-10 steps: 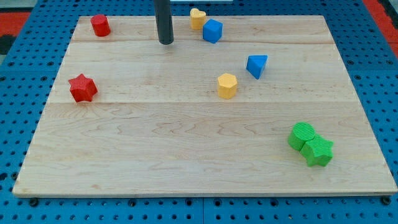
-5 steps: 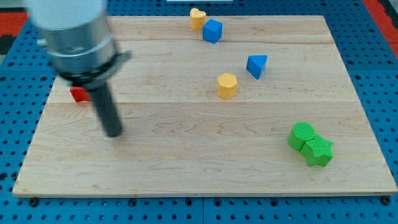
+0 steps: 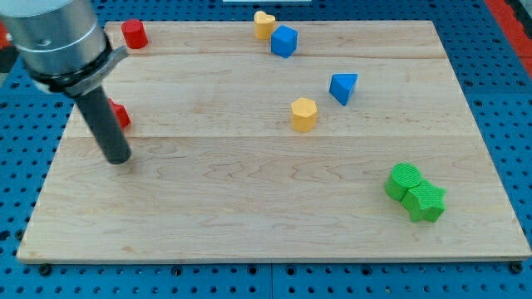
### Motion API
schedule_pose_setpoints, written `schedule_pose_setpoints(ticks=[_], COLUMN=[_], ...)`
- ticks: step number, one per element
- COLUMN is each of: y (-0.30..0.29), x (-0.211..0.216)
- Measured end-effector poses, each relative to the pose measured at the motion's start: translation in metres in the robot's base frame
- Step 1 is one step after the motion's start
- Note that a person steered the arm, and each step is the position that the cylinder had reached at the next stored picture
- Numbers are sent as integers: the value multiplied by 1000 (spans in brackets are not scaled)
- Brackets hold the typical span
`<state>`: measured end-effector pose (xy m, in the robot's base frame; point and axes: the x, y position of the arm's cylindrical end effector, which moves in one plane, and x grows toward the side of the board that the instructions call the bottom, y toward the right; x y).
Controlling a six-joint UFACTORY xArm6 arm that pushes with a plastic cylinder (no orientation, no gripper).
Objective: Move the red star closer to the blue triangle
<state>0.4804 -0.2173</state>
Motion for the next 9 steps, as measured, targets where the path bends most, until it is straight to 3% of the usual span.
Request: schedule_pose_setpoints(ticks=[1, 2, 3, 4, 6, 7, 9], y=[-44, -14, 85, 65, 112, 94, 282], x=[-35, -53, -80, -96, -144, -158, -196])
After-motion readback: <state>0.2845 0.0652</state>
